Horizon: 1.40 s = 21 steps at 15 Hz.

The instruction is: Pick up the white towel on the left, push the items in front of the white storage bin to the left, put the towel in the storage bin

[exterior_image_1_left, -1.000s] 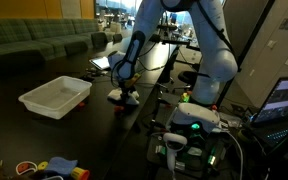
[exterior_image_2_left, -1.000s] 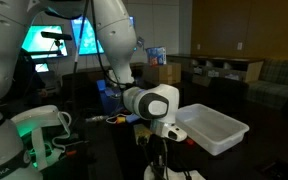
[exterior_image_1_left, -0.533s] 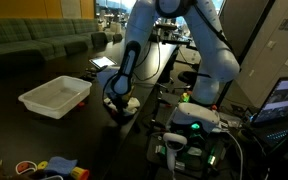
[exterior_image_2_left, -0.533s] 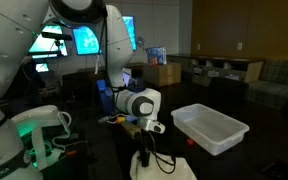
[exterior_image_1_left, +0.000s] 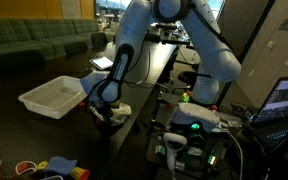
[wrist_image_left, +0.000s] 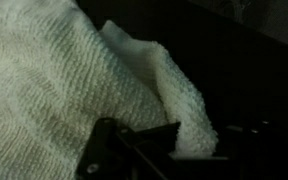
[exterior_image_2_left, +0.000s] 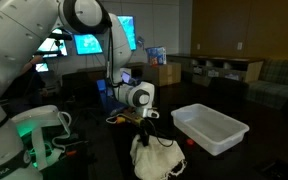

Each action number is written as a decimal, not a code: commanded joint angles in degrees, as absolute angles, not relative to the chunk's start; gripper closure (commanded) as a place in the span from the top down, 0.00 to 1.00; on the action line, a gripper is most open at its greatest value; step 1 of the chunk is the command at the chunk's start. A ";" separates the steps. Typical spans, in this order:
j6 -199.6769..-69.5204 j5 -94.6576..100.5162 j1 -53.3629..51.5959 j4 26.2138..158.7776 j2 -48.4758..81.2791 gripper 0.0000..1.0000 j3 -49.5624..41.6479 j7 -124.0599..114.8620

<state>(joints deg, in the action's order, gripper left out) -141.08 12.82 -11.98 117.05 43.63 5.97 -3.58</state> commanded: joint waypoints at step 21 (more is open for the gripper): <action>-141.92 -4.16 -12.39 97.45 44.63 0.04 26.10 17.44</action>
